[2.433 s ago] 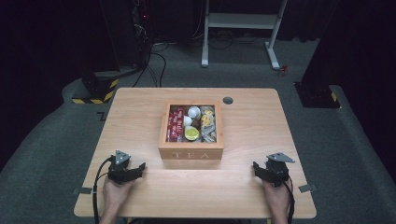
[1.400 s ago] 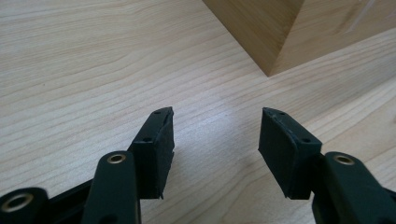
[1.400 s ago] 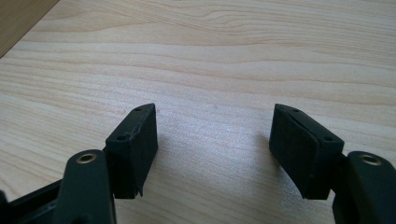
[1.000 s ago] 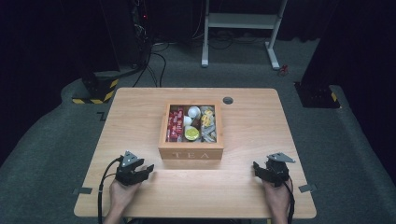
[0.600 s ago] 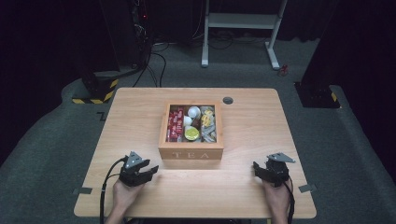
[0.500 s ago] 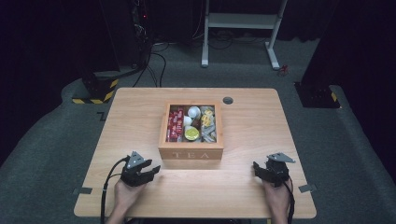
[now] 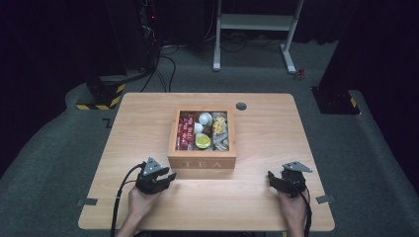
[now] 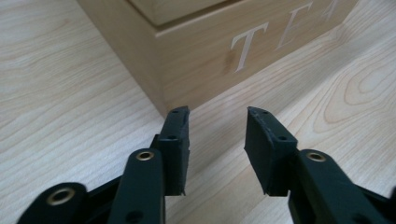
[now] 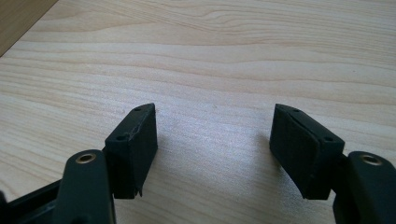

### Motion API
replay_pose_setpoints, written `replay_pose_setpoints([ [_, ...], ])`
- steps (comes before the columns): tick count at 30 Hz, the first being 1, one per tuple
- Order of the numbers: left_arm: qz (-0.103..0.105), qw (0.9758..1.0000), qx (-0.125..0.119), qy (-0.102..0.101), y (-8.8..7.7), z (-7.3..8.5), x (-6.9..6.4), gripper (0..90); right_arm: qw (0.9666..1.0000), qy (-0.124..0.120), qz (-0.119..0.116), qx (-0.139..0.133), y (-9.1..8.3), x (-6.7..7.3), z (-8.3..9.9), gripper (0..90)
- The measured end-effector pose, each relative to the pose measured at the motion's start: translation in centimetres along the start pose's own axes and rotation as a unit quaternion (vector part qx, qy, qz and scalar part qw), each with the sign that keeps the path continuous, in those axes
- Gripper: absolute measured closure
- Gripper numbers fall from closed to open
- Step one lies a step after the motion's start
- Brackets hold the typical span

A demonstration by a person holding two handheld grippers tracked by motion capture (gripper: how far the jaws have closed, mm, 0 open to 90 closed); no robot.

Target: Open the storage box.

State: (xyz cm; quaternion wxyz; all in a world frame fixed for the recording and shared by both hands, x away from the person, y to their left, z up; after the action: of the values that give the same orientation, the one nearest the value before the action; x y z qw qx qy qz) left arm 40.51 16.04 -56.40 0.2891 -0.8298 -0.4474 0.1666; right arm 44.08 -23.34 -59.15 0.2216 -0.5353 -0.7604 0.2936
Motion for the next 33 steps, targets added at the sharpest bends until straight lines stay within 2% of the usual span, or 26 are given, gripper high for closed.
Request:
replay_pose_setpoints([
  [8,0.003,1.0,0.001,-0.003,0.6,-0.6,-0.2,70.3,1.0,0.0,0.0,0.0,0.0,0.0,0.0,32.2],
  [14,0.0,1.0,-0.005,0.008,0.9,-1.5,-0.4,74.4,1.0,0.0,0.0,0.0,0.0,0.0,0.0,32.2],
  [25,0.001,0.9998,-0.014,0.011,1.4,-2.6,-0.6,84.3,1.0,0.0,0.0,0.0,0.0,0.0,0.0,32.2],
  [33,-0.004,0.9998,-0.021,0.002,1.4,-3.2,-0.4,87.5,1.0,0.0,0.0,0.0,0.0,0.0,0.0,32.1],
])
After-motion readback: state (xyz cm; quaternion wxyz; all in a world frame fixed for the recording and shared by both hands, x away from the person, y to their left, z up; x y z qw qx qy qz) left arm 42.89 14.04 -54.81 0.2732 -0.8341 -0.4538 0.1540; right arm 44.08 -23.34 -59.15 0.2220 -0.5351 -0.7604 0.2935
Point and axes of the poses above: each handheld gripper's, and its own axes: y roughly forward along the jaws, z roughly out of its underside, x roughly to its left, the point moved 10 cm from there along y, roughly forward along the jaws, and after that the axes turned 3 degrees about -z, right-handed, at the moved point
